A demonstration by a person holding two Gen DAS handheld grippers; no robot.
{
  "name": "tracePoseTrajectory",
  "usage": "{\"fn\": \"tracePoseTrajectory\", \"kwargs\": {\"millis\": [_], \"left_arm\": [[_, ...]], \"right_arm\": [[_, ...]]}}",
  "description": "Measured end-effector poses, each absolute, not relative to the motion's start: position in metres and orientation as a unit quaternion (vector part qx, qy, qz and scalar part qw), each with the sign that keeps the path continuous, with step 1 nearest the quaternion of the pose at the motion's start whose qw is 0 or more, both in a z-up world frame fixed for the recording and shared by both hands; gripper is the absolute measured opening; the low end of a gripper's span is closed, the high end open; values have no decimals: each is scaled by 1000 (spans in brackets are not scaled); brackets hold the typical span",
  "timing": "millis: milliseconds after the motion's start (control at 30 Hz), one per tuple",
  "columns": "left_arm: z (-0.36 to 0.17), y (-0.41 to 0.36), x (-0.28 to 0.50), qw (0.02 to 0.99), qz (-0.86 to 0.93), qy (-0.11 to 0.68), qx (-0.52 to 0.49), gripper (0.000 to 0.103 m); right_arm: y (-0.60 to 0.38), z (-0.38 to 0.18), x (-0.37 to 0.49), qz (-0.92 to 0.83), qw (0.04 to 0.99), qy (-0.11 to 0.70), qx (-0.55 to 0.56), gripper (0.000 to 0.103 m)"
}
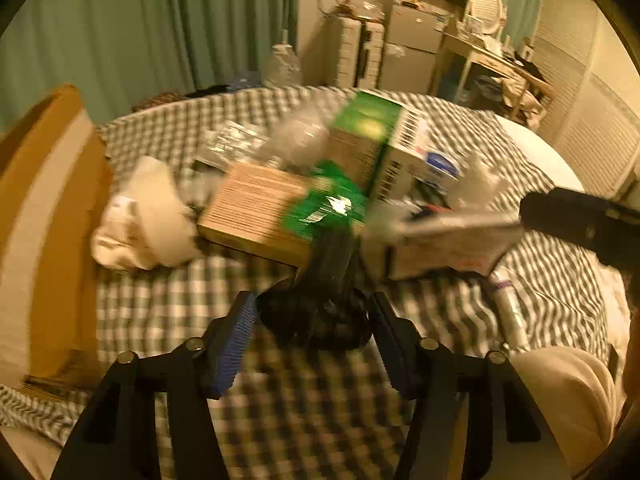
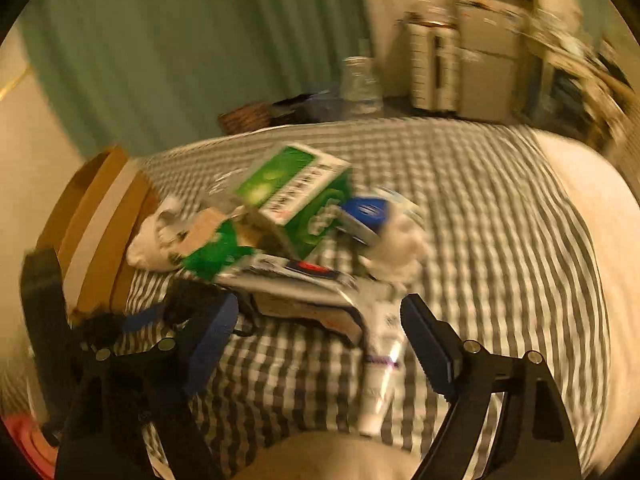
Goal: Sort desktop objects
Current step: 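Grasp the black mug with the left tool while the right tool grasps a dark-printed bag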
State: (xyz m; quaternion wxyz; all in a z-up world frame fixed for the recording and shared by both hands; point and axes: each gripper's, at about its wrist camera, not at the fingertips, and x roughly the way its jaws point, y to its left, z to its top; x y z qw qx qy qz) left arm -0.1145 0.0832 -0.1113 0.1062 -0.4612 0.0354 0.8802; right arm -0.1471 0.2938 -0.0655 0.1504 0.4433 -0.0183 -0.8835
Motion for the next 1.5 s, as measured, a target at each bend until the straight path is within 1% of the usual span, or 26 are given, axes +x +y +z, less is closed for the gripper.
{"fn": "tracePoseTrajectory", "kwargs": {"millis": [67,133,233,300,333,367,400,433,467,500,567,600,667,700,800,867,1033,1067,1100,1133,1167,1200,1367,1400,1467,1500], "left_arm": [[-110,79,-118,95,881,38,-461,45],[-114,75,-120,95,879,24,-467,44],[-122,89,-132,92,874,22,-477,43],[-127,88,-133,91,873,26,-479,43],[-128,87,-133,92,874,27,-476,43],[-130,86,-134,94,873,24,-478,45],[-133,84,-136,93,870,19,-485,48],[-138,82,-139,90,866,17,-492,51],[-143,80,-142,87,862,14,-499,56],[-149,78,-142,85,860,12,-503,60],[-155,73,-141,94,861,-3,-499,61],[-156,73,-141,99,861,-8,-498,59],[-155,75,-140,109,865,-8,-490,47],[-151,77,-138,113,869,-2,-481,32],[-146,81,-136,127,871,10,-474,22],[-145,82,-135,131,870,9,-475,18],[-147,74,-136,139,864,-11,-483,17],[-150,74,-137,141,859,-11,-492,25],[-153,75,-138,137,856,-10,-498,43],[-154,75,-138,132,854,-9,-502,56],[-158,77,-139,128,852,-6,-508,77],[-163,78,-141,126,849,-4,-513,80],[-182,80,-148,111,842,4,-527,81],[-180,78,-149,111,846,-2,-522,78],[-176,73,-150,108,851,-10,-514,67],[-177,70,-151,112,850,-16,-514,67]], "right_arm": [[276,-62,-158,-873,184,52,449,84],[259,-67,-171,-845,228,119,469,84],[238,-92,-187,-789,269,186,521,83],[227,-111,-191,-765,273,221,539,71],[221,-122,-191,-752,271,240,551,62],[216,-129,-190,-746,268,252,555,56],[212,-135,-190,-743,261,262,558,54],[209,-141,-190,-743,249,272,558,49],[208,-145,-191,-745,238,276,559,39],[208,-149,-192,-745,227,275,564,32],[211,-150,-194,-751,212,256,571,28],[212,-148,-193,-754,209,247,571,26],[214,-143,-186,-762,206,238,566,20],[216,-140,-182,-766,205,229,565,20],[230,-124,-171,-780,194,201,560,18],[239,-111,-163,-792,188,178,552,18],[255,-92,-147,-808,184,134,544,18],[245,-94,-142,-809,186,129,542,18],[246,-93,-137,-811,188,122,540,18],[248,-91,-134,-811,191,114,540,18],[250,-89,-131,-811,194,107,542,18],[252,-89,-128,-812,193,102,541,18],[249,-92,-136,-811,195,89,544,18],[251,-92,-137,-811,196,86,545,18],[253,-94,-137,-811,196,81,546,18],[255,-94,-137,-811,194,78,546,18]]}}
